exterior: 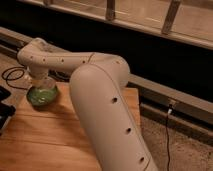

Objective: Place the bottle in the ceramic bowl

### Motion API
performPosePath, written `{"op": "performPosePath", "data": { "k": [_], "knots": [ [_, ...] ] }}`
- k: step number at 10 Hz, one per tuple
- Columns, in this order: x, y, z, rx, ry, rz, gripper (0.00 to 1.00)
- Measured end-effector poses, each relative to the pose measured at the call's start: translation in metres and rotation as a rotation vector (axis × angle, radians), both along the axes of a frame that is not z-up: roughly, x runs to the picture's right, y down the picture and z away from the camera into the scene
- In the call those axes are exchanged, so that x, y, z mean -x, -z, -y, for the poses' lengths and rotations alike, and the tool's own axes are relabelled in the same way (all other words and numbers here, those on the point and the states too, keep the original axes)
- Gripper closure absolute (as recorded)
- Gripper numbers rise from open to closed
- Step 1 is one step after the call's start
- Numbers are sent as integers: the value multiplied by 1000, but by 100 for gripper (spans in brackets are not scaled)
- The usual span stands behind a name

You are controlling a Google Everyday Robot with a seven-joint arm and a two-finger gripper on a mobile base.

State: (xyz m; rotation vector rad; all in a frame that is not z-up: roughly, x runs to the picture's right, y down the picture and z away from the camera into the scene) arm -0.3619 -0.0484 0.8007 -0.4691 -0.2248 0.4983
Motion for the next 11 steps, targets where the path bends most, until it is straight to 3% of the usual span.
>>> {"op": "performPosePath", "data": {
  "k": [11],
  "knots": [
    [0, 0, 0, 0, 1, 2, 20]
  ]
}}
